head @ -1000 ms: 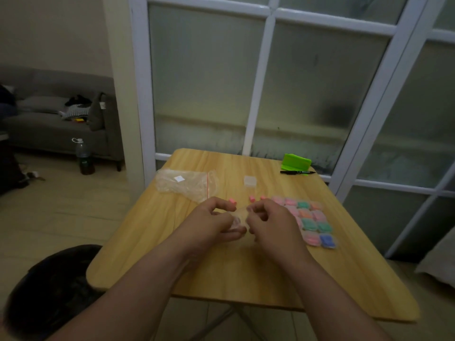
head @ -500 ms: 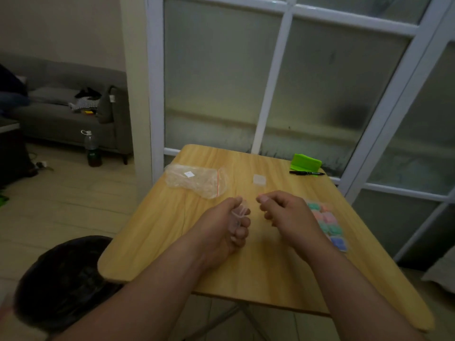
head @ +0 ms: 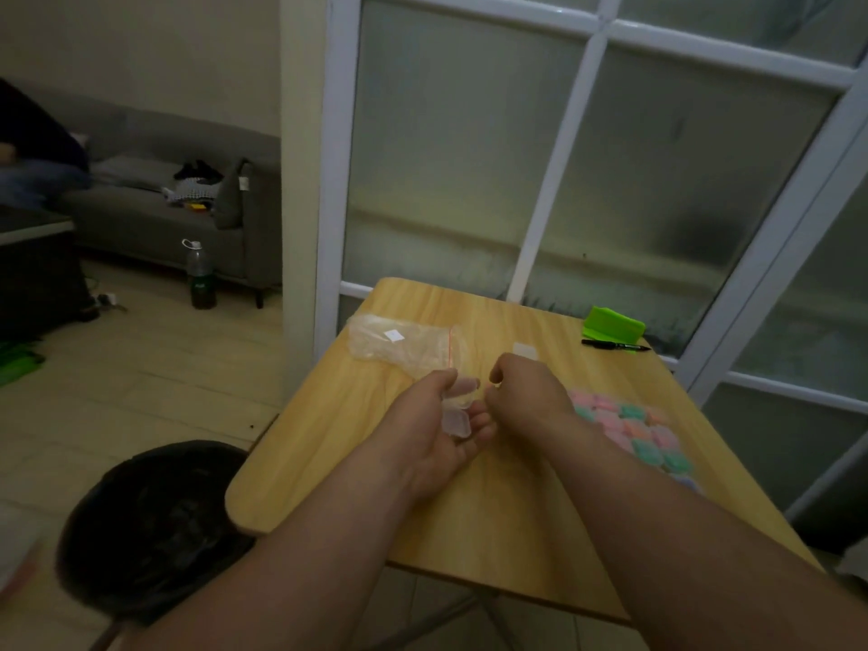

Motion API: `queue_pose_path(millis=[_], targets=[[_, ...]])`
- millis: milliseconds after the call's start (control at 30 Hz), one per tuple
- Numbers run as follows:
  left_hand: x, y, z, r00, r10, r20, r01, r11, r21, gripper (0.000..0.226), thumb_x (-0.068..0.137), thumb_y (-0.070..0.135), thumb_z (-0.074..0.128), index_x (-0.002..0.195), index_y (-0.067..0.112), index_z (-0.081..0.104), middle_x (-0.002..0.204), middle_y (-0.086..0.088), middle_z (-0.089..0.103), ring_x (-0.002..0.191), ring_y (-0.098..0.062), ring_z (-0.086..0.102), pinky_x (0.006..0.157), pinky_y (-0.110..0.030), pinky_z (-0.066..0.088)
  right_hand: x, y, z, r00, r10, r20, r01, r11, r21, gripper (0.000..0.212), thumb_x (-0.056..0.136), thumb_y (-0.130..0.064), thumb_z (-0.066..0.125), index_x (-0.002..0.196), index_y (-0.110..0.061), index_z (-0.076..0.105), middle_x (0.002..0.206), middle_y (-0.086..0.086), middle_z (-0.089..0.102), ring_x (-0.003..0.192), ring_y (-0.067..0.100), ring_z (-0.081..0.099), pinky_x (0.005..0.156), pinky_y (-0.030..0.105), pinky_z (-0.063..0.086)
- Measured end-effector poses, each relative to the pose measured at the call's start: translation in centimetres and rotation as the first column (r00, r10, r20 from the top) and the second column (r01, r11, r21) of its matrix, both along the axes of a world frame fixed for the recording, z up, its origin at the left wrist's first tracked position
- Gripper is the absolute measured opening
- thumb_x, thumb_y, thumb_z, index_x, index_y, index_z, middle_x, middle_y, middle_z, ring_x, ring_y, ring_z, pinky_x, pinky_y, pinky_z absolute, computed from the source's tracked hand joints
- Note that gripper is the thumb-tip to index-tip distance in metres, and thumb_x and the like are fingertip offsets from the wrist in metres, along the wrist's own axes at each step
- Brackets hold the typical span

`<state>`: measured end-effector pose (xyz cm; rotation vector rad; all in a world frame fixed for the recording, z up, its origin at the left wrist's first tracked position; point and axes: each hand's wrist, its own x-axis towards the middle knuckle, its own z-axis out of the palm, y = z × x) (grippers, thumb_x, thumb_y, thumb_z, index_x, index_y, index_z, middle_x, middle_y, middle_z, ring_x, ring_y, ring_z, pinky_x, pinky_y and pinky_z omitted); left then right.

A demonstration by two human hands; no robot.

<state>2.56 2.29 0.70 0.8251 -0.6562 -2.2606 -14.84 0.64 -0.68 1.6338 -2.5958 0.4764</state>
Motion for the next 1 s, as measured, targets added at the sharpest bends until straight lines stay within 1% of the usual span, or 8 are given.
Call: queue_pose_path(millis=[133,267,467,600,700,767,867,1000], targets=[[0.1,-0.1,0.3,0.999,-0.023,0.029,0.024,0.999,-0.021,0.029,0.100,0.024,0.060,0.125,0.013,0.069,0.096,-0.017,0.061,0.083,-0.026,0.062,0.061,-0.033,0.062,0.3,-0.5,-0.2,0.999,-0.031,-0.007,0.031,0.999,-0.009,0.014,0.097,-0.022,0.058,0.107,-0.022,0.069,0.105,0.005,0.073,0.095,0.026,0.068,0.083,0.039,0.058],[-0.1,-0.2,0.0,0.997,-0.023,0.072,0.024,1.000,-0.016,0.032,0.097,0.024,0.061,0.127,0.014,0.067,0.102,-0.017,0.059,0.086,-0.027,0.059,0.061,-0.033,0.060,0.3,-0.1,-0.1,0.998,-0.034,0.054,0.036,0.998,-0.046,0.018,0.098,-0.022,0.061,0.115,-0.021,0.070,0.112,0.004,0.072,0.103,0.025,0.066,0.080,0.033,0.050],[-0.5,-0.4,-0.3,0.998,-0.006,0.069,0.005,1.000,0.017,0.039,0.107,0.033,0.048,0.125,0.002,0.063,0.098,-0.016,0.063,0.082,-0.024,0.061,0.060,-0.032,0.059,1.6,4.3,1.7,0.947,0.124,0.295,-0.007,0.930,-0.368,0.012,0.099,-0.029,0.073,0.108,-0.022,0.075,0.103,-0.009,0.073,0.097,0.008,0.066,0.074,0.020,0.045],[-0.5,-0.4,-0.3,0.998,-0.032,0.049,0.032,0.999,-0.011,0.034,0.104,0.021,0.052,0.132,0.005,0.059,0.125,-0.020,0.066,0.109,-0.030,0.067,0.074,-0.040,0.062,3.7,8.3,2.9,0.921,0.271,0.280,-0.133,0.894,-0.429,0.004,0.100,-0.028,0.071,0.103,-0.031,0.072,0.096,-0.016,0.070,0.091,-0.004,0.063,0.074,0.014,0.048],[-0.3,-0.2,-0.4,0.997,-0.076,0.000,0.076,0.997,-0.021,0.033,0.107,0.026,0.046,0.129,0.005,0.060,0.122,-0.024,0.072,0.119,-0.034,0.069,0.098,-0.047,0.059,4.4,8.8,2.4,0.936,0.297,0.188,-0.223,0.915,-0.336,0.002,0.100,-0.034,0.070,0.101,-0.034,0.072,0.099,-0.015,0.063,0.088,-0.003,0.059,0.070,0.013,0.043],[-0.5,0.0,-0.4,0.995,-0.095,-0.013,0.094,0.995,-0.031,0.032,0.109,0.028,0.043,0.125,0.006,0.061,0.107,-0.019,0.076,0.105,-0.030,0.073,0.098,-0.046,0.057,4.5,9.0,1.9,0.941,0.307,0.139,-0.260,0.923,-0.283,0.007,0.100,-0.034,0.069,0.105,-0.034,0.074,0.101,-0.015,0.057,0.088,-0.001,0.056,0.071,0.014,0.041],[-0.8,0.2,-0.2,0.994,-0.110,-0.021,0.108,0.992,-0.057,0.029,0.109,0.026,0.042,0.121,0.007,0.059,0.077,-0.011,0.071,0.068,-0.022,0.068,0.079,-0.039,0.054,4.7,9.0,1.4,0.939,0.320,0.127,-0.283,0.927,-0.246,0.011,0.099,-0.033,0.070,0.107,-0.032,0.077,0.101,-0.013,0.051,0.088,-0.001,0.054,0.071,0.014,0.041],[-1.3,-0.2,-0.6,0.994,-0.100,-0.045,0.098,0.994,-0.051,0.029,0.106,0.026,0.044,0.119,0.007,0.061,0.084,-0.014,0.068,0.071,-0.023,0.064,0.081,-0.036,0.051,4.8,8.9,1.4,0.937,0.322,0.133,-0.284,0.927,-0.244,0.011,0.097,-0.037,0.072,0.105,-0.034,0.079,0.099,-0.013,0.049,0.087,0.000,0.053,0.071,0.022,0.043]])
